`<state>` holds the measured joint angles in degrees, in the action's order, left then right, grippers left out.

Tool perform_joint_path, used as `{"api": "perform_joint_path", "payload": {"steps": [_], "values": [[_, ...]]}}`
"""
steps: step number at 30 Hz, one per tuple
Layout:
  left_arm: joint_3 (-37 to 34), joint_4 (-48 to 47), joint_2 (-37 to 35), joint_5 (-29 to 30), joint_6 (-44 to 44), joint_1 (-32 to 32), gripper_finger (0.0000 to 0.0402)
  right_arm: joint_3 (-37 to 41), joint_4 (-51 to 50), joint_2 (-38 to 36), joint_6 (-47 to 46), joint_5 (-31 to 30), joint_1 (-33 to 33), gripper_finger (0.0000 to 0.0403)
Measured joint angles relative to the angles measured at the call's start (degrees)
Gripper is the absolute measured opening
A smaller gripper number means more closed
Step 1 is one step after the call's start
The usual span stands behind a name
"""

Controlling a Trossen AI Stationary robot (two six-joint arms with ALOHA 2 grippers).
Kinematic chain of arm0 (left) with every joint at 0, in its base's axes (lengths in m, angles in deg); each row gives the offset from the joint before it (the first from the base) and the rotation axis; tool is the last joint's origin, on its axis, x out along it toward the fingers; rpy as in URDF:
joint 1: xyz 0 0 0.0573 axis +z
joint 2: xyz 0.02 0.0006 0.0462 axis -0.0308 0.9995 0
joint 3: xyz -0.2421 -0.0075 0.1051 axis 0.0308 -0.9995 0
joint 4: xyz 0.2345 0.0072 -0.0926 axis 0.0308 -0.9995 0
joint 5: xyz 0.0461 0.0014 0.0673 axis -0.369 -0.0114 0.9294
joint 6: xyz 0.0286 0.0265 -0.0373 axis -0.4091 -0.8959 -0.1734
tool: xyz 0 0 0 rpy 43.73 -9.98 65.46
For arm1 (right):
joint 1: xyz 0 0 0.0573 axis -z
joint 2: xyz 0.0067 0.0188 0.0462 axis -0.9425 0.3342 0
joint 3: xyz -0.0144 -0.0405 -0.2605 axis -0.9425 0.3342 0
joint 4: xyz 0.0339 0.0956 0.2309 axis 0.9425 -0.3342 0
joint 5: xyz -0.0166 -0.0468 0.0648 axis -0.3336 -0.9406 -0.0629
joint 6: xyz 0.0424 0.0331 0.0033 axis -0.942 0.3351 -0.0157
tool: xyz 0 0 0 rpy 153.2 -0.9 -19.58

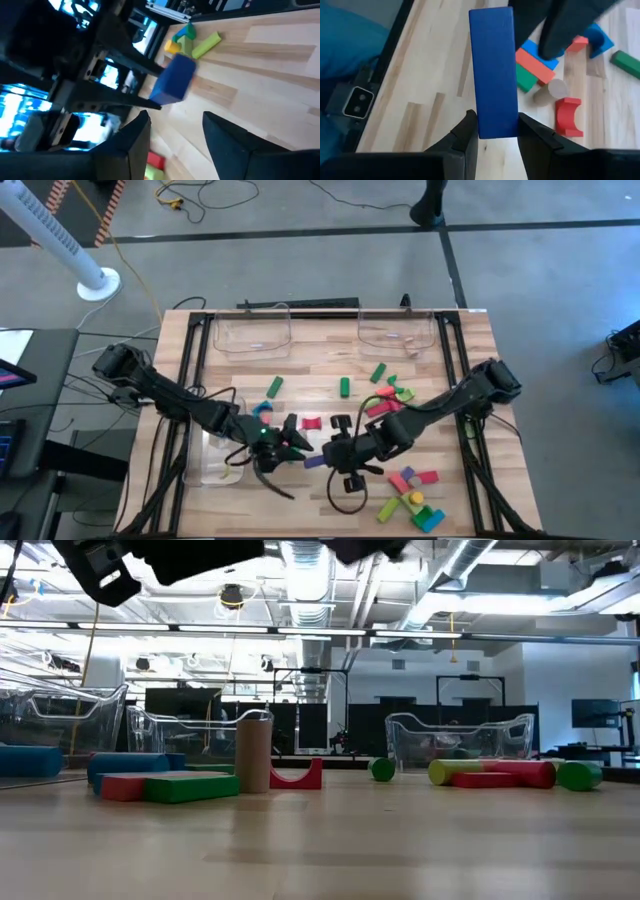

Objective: Sort blocks by size
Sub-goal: Put the blue rectangular block into the top left transparent bin

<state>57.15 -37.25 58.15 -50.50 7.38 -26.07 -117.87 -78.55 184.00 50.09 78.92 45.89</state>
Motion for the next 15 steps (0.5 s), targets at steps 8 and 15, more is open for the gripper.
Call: {"api": "perform_joint_path", "payload": {"steps": [8,15], "values": [[0.0,5.0,0.0,4.4,-5.0,-2.4,0.0163,0.0,0.1,-0.6,0.0,1.1,1.5,0.0142],[0.0,5.1,0.0,4.4,-6.0,-2.4,0.0163,0.0,0.5,-0.6,0.0,1.3,1.9,0.0141]]}}
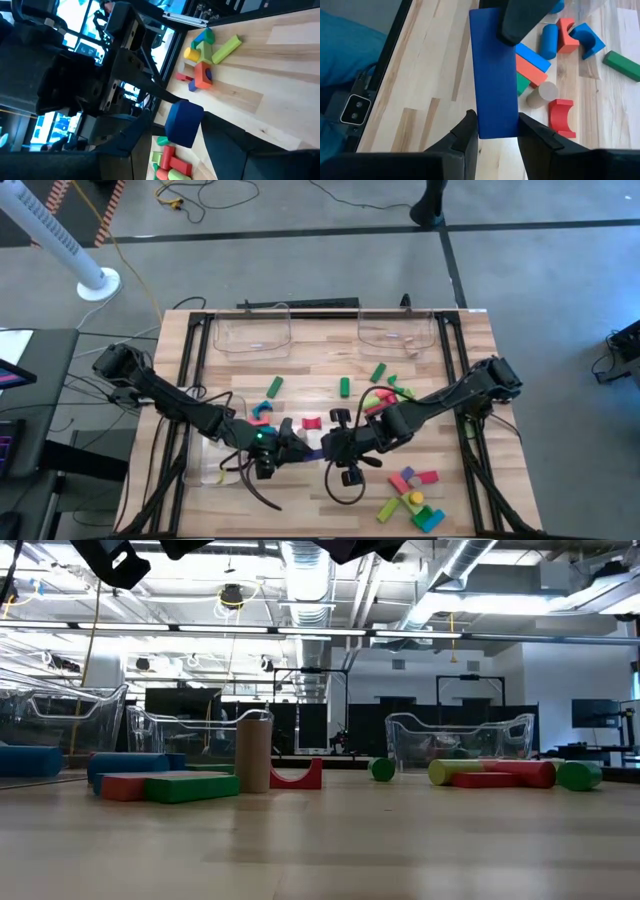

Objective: Sort blocks by size
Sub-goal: Put the blue rectangular block into the top left transparent bin

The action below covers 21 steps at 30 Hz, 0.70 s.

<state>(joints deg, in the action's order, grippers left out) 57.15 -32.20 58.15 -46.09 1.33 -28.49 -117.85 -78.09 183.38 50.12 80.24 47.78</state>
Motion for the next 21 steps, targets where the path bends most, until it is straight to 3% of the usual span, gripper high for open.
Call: {"api": "perform_joint_path", "payload": {"steps": [5,15,21], "values": [[0.0,0.0,0.0,0.0,0.0,0.0,0.0152,0.0,0.0,0.0,0.0,0.0,0.2,0.0142],[0.0,-0.8,0.0,-0.1,-1.2,-0.4,0.0071,0.0,0.2,0.0,-0.1,0.4,0.4,0.0142],[0.0,-0.9,0.0,0.0,-1.4,-0.6,0.0062,0.0,0.2,0.0,-0.6,0.4,0.6,0.0142]]}}
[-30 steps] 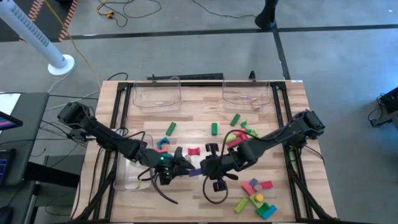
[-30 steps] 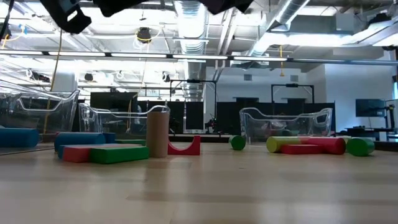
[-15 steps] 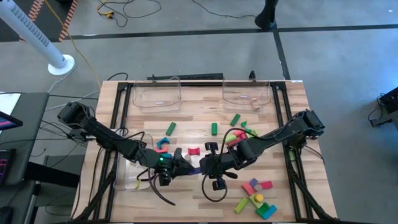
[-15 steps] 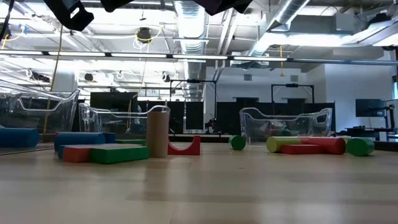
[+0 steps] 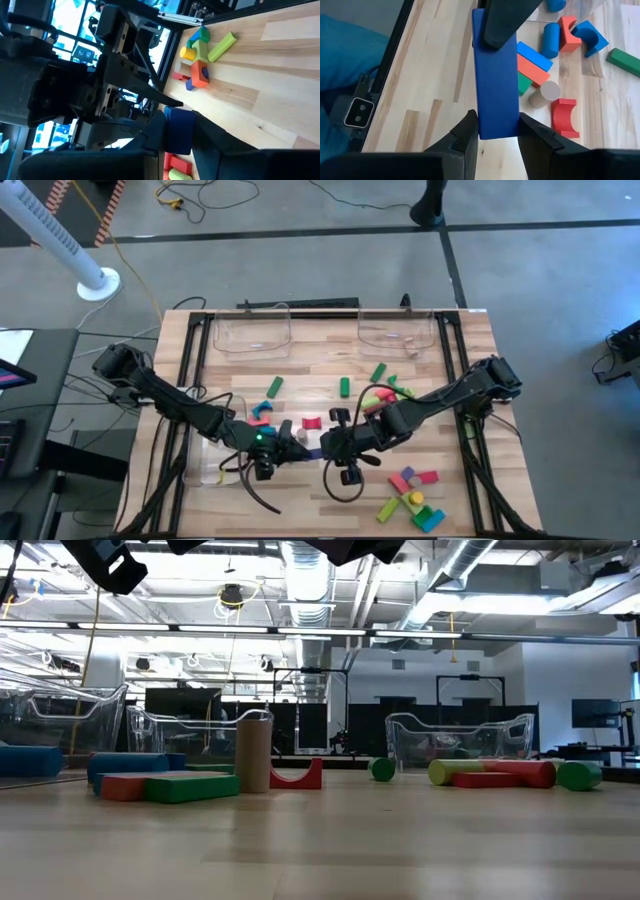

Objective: Sort blocks by size
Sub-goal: Put the blue rectangular block into the top left transparent bin

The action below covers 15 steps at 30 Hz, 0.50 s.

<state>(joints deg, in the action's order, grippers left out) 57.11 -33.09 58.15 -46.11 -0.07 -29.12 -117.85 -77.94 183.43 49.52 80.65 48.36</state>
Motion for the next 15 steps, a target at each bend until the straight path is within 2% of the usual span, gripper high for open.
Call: {"api": "perform_joint_path", "payload": {"steps": [8,15], "values": [[0.0,-0.1,0.0,1.6,1.7,0.0,0.0059,0.0,-0.8,0.0,-1.7,-0.4,0.3,0.0161],[0.0,-2.1,-0.1,6.2,2.3,0.0,0.0058,0.0,-4.1,0.0,-3.2,-1.0,0.4,0.0219]]}}
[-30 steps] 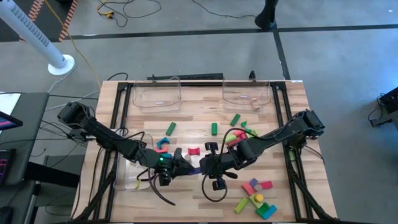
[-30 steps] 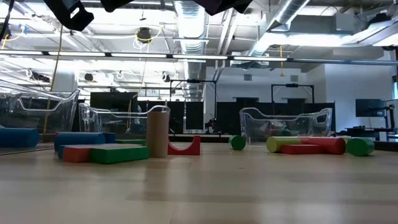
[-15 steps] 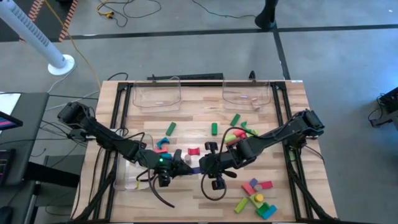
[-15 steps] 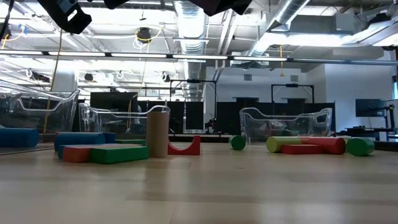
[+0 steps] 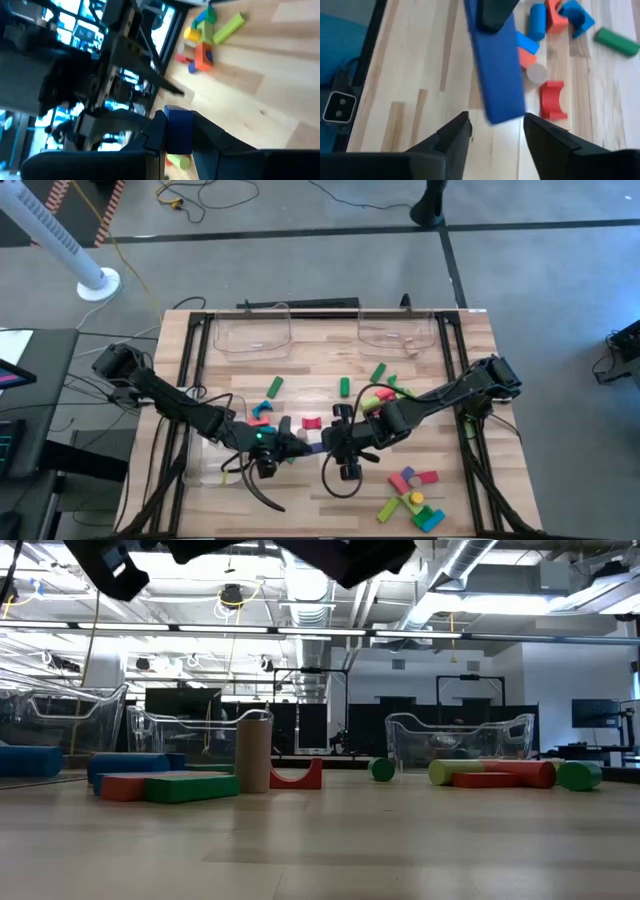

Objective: Sort blocks by size
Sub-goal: Put the blue rectangular block into the top left transparent bin

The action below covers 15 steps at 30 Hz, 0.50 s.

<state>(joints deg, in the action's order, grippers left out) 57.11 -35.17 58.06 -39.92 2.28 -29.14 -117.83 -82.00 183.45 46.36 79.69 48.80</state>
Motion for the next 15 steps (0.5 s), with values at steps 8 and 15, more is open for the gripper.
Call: {"api": "perform_joint_path", "payload": {"steps": [8,15], "values": [[0.0,-9.7,-3.6,5.6,6.5,3.4,0.0057,0.0,-8.2,0.0,-5.3,-4.8,-0.1,0.0249],[0.0,-18.7,-11.0,11.4,14.9,11.6,0.0057,0.0,-13.0,0.0,-8.4,-5.9,-1.5,0.0241]]}}
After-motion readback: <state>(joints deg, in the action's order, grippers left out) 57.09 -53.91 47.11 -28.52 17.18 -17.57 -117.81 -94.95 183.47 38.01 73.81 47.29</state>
